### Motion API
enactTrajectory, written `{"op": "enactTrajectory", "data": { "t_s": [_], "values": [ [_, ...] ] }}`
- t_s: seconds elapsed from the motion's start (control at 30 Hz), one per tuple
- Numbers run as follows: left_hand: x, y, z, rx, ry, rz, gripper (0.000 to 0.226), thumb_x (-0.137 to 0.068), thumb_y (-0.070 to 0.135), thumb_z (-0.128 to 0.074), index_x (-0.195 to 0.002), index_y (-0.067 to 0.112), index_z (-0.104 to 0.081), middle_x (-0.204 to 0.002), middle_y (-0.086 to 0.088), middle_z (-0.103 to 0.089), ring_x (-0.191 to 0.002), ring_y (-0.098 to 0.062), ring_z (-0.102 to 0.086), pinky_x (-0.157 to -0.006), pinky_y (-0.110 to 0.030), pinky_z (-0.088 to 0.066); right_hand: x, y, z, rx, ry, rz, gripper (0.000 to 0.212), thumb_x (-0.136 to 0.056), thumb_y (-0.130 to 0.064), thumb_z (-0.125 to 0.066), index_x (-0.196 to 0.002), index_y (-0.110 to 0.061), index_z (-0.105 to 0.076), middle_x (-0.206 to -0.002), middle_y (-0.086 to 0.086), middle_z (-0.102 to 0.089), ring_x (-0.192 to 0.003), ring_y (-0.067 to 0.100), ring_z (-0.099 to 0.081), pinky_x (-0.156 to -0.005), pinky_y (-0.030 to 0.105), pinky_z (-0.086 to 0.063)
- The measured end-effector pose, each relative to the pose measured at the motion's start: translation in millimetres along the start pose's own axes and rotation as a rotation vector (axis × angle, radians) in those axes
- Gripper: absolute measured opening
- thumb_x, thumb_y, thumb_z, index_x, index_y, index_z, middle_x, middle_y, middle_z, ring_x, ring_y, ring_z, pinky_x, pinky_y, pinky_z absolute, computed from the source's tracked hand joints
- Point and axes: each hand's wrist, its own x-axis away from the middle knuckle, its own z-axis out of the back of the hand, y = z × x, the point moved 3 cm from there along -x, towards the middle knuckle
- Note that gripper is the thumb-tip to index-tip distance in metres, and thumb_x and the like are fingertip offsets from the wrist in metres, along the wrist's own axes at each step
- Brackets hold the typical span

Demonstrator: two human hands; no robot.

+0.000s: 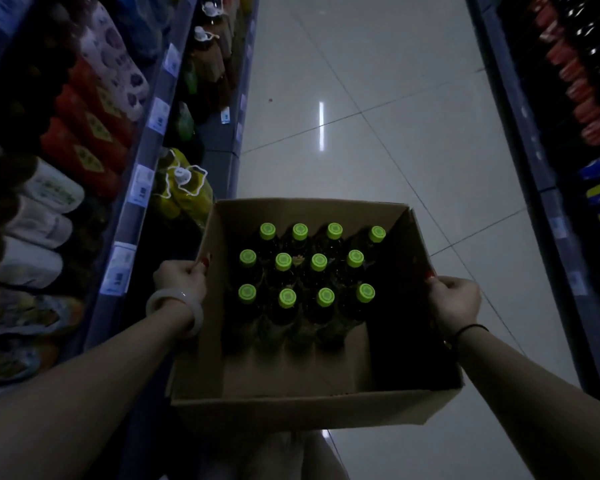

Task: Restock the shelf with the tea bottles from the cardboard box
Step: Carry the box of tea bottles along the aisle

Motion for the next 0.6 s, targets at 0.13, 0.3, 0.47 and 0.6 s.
{"op": "enactTrajectory", "data": {
  "t_s": [0.13, 0.3, 0.47, 0.6],
  "values": [
    [-45, -15, -39, -0.018, 0.046, -0.013, 0.021, -0.093, 0.016, -0.055, -0.083, 0.006, -0.070, -0.070, -0.009, -0.060, -0.058, -0.016, -0.049, -0.050, -0.026, -0.033, -48, 6, -47, 0.013, 0.010, 0.052, 0.025, -0.093, -0.016, -0.055, -0.096, 0.002, -0.072, -0.076, 0.011, -0.065, -0.075, 0.028, -0.063, -0.082, 0.048, -0.055],
    [-99, -46, -93, -0.008, 0.081, -0.008, 0.025, -0.093, 0.017, -0.055, -0.070, 0.012, -0.063, -0.074, -0.015, -0.062, -0.068, -0.025, -0.054, -0.066, -0.037, -0.044, -109, 28, -112, 0.013, -0.004, 0.082, 0.025, -0.093, -0.017, -0.056, -0.101, 0.001, -0.071, -0.078, 0.012, -0.066, -0.077, 0.031, -0.064, -0.081, 0.047, -0.056],
    [-146, -81, -149, -0.006, 0.067, 0.022, 0.025, -0.093, 0.017, -0.055, -0.073, 0.010, -0.068, -0.083, -0.016, -0.065, -0.076, -0.028, -0.058, -0.075, -0.045, -0.051, -163, 61, -174, 0.008, -0.001, 0.094, 0.024, -0.091, -0.018, -0.057, -0.097, 0.000, -0.073, -0.076, 0.012, -0.068, -0.079, 0.033, -0.067, -0.081, 0.052, -0.056],
    [-178, -104, -186, 0.029, 0.029, 0.062, 0.026, -0.094, 0.016, -0.053, -0.105, -0.002, -0.070, -0.086, -0.013, -0.063, -0.079, -0.025, -0.057, -0.073, -0.036, -0.044, -196, 85, -215, -0.002, 0.006, 0.090, 0.024, -0.090, -0.018, -0.059, -0.096, 0.000, -0.073, -0.078, 0.011, -0.068, -0.081, 0.032, -0.067, -0.084, 0.051, -0.055]
  ]
}}
